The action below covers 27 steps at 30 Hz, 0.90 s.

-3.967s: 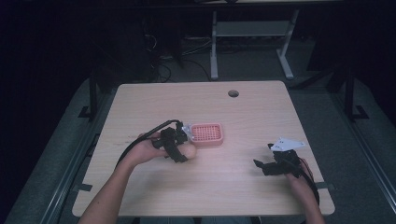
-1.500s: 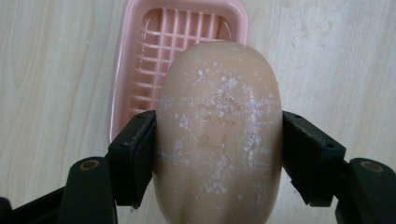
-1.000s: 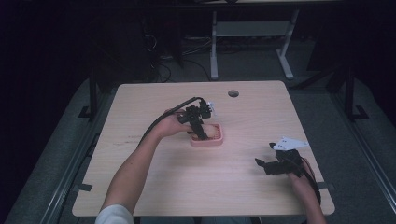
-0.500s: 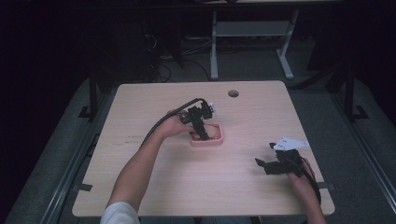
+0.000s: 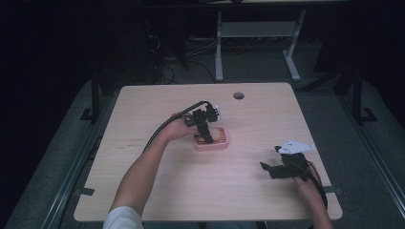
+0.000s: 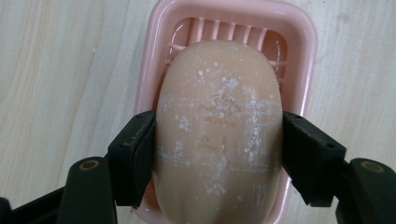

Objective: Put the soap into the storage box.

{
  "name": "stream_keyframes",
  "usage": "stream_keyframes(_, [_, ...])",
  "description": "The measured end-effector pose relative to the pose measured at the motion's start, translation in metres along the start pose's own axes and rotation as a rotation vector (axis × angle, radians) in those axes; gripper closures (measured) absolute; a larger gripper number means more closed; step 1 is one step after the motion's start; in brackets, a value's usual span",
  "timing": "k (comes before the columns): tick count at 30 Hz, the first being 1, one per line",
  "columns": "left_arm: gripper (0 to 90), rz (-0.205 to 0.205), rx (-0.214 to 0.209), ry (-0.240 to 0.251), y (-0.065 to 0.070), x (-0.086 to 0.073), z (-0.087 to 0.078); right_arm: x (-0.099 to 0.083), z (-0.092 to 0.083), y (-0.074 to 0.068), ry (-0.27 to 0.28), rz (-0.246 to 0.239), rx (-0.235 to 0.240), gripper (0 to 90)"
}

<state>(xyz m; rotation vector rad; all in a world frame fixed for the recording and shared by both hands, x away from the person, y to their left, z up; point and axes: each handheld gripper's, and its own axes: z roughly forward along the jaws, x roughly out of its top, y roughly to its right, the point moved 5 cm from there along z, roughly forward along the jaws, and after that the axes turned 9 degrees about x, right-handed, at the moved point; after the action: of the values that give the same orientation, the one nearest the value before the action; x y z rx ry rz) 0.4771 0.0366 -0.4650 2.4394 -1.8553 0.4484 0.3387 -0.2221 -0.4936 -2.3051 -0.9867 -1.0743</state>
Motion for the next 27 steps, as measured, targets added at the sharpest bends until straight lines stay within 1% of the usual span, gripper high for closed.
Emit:
stream_keyframes(7, [31.7,-0.001,0.000,0.004,-0.001,0.000,0.000,0.000,0.000,0.000,-0.007,-0.004,0.001,13.9])
stream_keyframes(13, [31.3,0.000,0.003,-0.004,0.000,0.000,0.000,0.000,0.001,0.000,-0.009,-0.007,0.003,13.9])
stream_keyframes(14, [30.5,0.002,0.008,-0.002,0.001,0.000,-0.001,0.000,0.001,0.000,-0.012,-0.005,0.004,13.9])
stream_keyframes(15, [27.4,0.005,0.010,0.002,0.000,0.000,-0.001,0.000,0.001,-0.001,-0.009,-0.006,0.004,13.9])
stream_keyframes(18, [26.9,0.008,0.010,-0.004,0.002,-0.002,-0.003,0.000,0.001,-0.001,-0.009,-0.007,0.004,13.9])
stream_keyframes(21, [25.1,0.009,0.014,-0.003,0.003,-0.003,-0.006,0.000,0.001,-0.001,-0.012,-0.007,0.004,13.9])
stream_keyframes(23, [24.0,0.018,0.028,0.001,0.002,-0.005,-0.010,0.000,0.001,-0.001,-0.012,-0.008,0.003,13.9])
stream_keyframes(26, [24.0,0.021,0.032,0.003,0.003,-0.006,-0.014,0.000,0.001,-0.001,-0.010,-0.007,0.002,13.9])
stream_keyframes(27, [24.0,0.023,0.034,0.011,0.005,-0.008,-0.018,0.000,0.001,-0.001,-0.011,-0.007,0.000,13.9])
